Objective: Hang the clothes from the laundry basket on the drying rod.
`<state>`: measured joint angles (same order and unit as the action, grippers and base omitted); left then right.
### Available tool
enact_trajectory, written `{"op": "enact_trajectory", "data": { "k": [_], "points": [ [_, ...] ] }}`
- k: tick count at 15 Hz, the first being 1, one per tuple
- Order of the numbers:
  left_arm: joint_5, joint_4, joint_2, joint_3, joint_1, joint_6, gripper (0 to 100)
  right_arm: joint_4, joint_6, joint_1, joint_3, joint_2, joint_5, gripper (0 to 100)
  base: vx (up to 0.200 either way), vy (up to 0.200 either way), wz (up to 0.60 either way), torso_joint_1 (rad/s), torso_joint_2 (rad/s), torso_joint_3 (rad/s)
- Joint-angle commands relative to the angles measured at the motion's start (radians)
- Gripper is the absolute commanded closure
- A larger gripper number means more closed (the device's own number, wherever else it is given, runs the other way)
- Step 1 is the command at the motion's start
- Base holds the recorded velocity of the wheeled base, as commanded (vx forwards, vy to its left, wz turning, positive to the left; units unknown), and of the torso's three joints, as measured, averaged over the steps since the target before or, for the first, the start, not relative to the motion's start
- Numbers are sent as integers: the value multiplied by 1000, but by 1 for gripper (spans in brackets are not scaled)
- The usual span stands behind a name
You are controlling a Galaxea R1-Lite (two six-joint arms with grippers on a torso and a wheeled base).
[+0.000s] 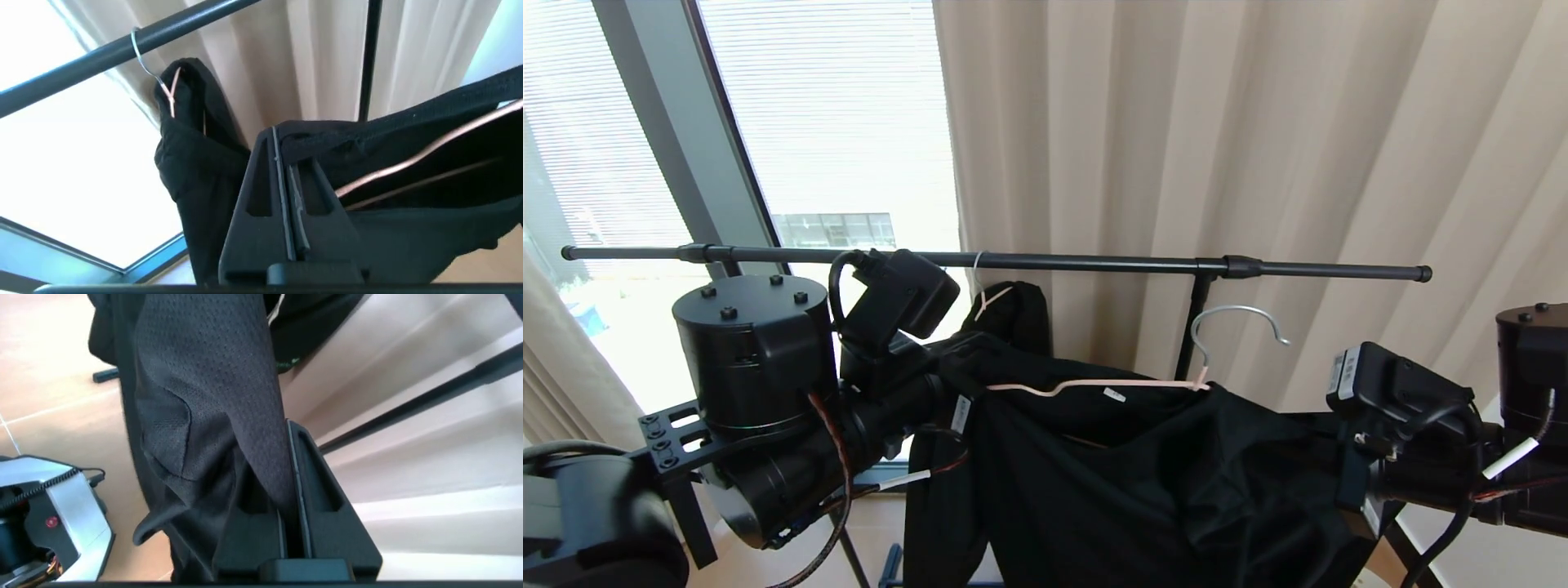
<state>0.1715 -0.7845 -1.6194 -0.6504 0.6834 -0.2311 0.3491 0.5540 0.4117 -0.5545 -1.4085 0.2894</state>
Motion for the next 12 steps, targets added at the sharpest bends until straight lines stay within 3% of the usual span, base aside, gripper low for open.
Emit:
{"op": "enact_trajectory", "data": {
  "k": [1,4,8,12],
  "points": [
    [-6,-1,-4,2,15,-4,100,7,-29,6,-12,-12,1,100,0,0,0,0,0,0],
    [-7,-1,-4,0,70,-4,100,10,-126,64,-22,-55,-1,100,0,0,0,0,0,0],
    [-7,2,13,5,113,-1,100,83,-132,102,-9,-116,-10,100,0,0,0,0,0,0],
    [-7,79,58,-2,148,21,100,106,-143,108,-2,-135,-19,100,0,0,0,0,0,0]
  ]
}}
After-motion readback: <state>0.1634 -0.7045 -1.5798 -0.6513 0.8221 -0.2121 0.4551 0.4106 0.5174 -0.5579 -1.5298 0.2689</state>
